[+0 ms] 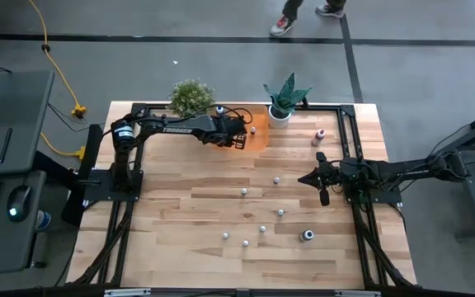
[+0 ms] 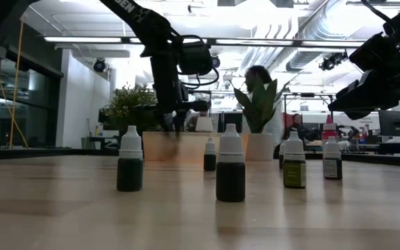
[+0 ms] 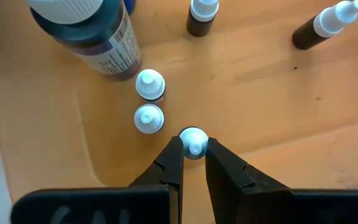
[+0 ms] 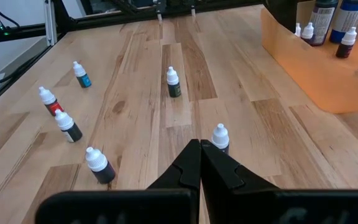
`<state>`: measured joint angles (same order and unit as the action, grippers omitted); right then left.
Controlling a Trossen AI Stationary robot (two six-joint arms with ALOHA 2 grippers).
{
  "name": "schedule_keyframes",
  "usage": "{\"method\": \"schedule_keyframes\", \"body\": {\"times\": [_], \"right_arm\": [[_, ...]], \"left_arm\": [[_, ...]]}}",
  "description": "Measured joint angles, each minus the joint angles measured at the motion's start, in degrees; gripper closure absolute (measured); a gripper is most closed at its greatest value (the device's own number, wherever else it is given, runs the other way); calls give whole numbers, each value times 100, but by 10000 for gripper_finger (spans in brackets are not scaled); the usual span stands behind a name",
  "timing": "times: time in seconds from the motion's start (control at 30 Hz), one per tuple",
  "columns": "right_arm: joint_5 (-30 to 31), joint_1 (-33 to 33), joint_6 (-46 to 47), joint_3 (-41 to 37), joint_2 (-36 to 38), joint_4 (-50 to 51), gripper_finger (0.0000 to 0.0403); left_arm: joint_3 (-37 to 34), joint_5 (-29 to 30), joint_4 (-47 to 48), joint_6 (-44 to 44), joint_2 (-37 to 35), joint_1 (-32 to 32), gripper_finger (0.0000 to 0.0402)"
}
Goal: Pick & Place food coloring
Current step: Put the left small black bottle into the bin, then put the small green bottle into the bin
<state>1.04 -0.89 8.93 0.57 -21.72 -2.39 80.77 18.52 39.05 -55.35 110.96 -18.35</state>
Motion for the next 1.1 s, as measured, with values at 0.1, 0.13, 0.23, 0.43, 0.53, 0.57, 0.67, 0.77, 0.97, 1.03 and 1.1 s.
{"method": "schedule_keyframes", "body": {"times": [0.1,0.13,0.23,0.43,0.53,0.57,0.67,0.77,0.97,1.03,1.1], "right_arm": [[2,0,0,-1,0,0,402],[1,0,0,-1,-1,0,402],[0,-2,0,-1,0,1,402],[1,-2,0,-1,-1,0,402],[1,0,0,-1,0,0,402],[0,-1,0,0,0,1,402],[0,0,0,-1,1,0,402],[2,-2,0,-1,-1,0,402],[1,-1,0,1,-1,0,402],[2,1,0,0,1,2,402],[0,0,0,1,-1,-1,402]], "left_arm": [[0,2,0,-1,0,0,349],[0,2,0,0,0,0,341],[0,2,0,0,0,4,320],[0,4,0,0,-2,15,300],[0,34,-8,0,-2,43,299],[0,42,-16,0,-2,44,299],[0,42,-76,0,-5,44,298],[0,27,-224,107,-7,46,298],[18,-126,-991,808,-111,90,298],[11,-160,-1160,1145,-176,129,298],[48,-171,-1441,1517,-206,165,298]]}}
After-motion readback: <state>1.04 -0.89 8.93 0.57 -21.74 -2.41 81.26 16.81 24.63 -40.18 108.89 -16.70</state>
